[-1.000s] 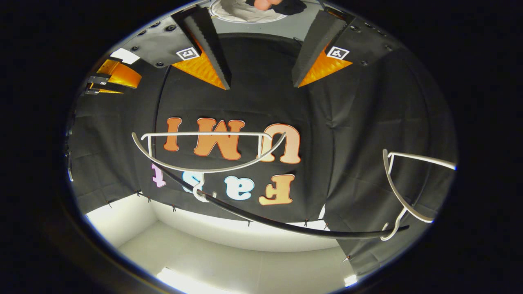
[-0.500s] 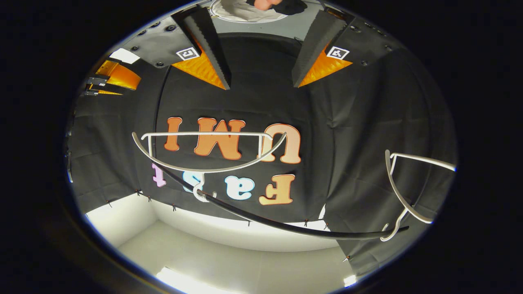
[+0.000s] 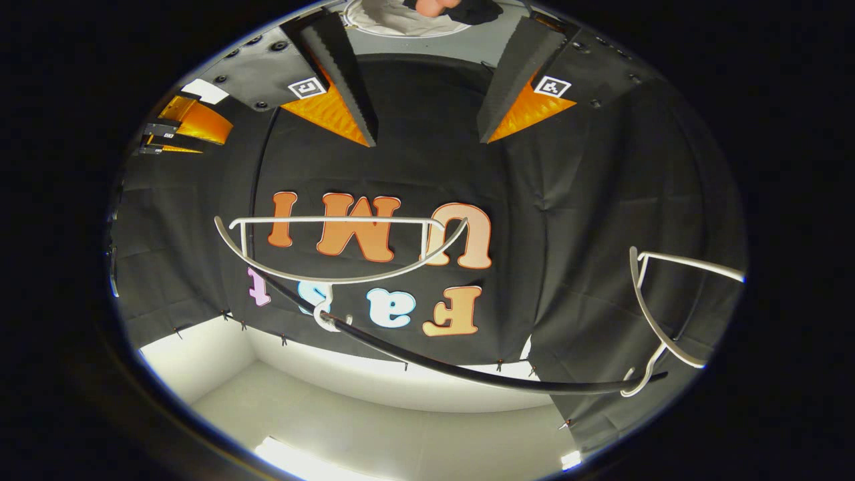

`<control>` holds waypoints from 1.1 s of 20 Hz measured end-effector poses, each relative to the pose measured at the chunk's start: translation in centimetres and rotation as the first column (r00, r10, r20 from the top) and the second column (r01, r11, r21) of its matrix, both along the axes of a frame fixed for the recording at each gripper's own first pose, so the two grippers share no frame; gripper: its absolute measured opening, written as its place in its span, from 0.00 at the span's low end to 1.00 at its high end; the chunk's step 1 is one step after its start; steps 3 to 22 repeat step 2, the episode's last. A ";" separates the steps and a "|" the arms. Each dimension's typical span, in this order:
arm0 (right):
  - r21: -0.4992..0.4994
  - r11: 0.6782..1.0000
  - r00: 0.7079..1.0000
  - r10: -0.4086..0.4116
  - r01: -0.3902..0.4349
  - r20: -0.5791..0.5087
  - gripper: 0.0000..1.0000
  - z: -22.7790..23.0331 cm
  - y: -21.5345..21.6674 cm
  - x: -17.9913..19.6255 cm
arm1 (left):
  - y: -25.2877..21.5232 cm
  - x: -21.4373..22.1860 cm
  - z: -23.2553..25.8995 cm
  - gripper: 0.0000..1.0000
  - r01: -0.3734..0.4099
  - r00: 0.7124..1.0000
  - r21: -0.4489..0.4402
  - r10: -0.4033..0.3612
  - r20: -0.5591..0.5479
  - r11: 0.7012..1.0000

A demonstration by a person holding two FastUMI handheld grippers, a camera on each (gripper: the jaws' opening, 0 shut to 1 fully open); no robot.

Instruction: Grasp the clothes on the hanger with both hands and then place them into the laundry hamper below.

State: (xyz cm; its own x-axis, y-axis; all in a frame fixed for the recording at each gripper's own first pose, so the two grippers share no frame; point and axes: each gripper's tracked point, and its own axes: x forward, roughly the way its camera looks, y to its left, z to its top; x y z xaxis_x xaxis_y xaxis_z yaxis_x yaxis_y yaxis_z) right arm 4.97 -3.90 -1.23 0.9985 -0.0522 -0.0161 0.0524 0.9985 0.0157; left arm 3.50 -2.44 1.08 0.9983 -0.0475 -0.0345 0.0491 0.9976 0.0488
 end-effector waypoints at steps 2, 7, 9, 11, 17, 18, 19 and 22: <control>-0.001 1.000 1.000 0.000 0.000 -0.001 0.88 0.0 0.0 0.0 | 0.0 0.0 0.0 0.94 -0.001 1.000 0.000 0.001 0.002 1.000; -0.001 1.000 1.000 0.000 0.000 -0.001 0.88 0.0 0.0 0.0 | 0.0 0.0 0.0 0.94 -0.001 1.000 0.000 0.001 0.002 1.000; -0.001 1.000 1.000 0.000 0.000 -0.001 0.88 0.0 0.0 0.0 | 0.0 0.0 0.0 0.94 -0.001 1.000 0.000 0.001 0.002 1.000; -0.001 1.000 1.000 0.000 0.000 -0.001 0.88 0.0 0.0 0.0 | 0.0 0.0 0.0 0.94 -0.001 1.000 0.000 0.001 0.002 1.000; -0.001 1.000 1.000 0.000 0.000 -0.001 0.88 0.0 0.0 0.0 | 0.0 0.0 0.0 0.94 -0.001 1.000 0.000 0.001 0.002 1.000; -0.001 1.000 1.000 0.000 0.000 -0.001 0.88 0.0 0.0 0.0 | 0.0 0.0 0.0 0.94 -0.001 1.000 0.000 0.001 0.002 1.000; -0.001 1.000 1.000 0.000 0.000 -0.001 0.88 0.0 0.0 0.0 | 0.0 0.0 0.0 0.94 -0.001 1.000 0.000 0.001 0.002 1.000; -0.001 1.000 1.000 0.000 0.000 -0.001 0.88 0.0 0.0 0.0 | 0.0 0.0 0.0 0.94 -0.001 1.000 0.000 0.001 0.002 1.000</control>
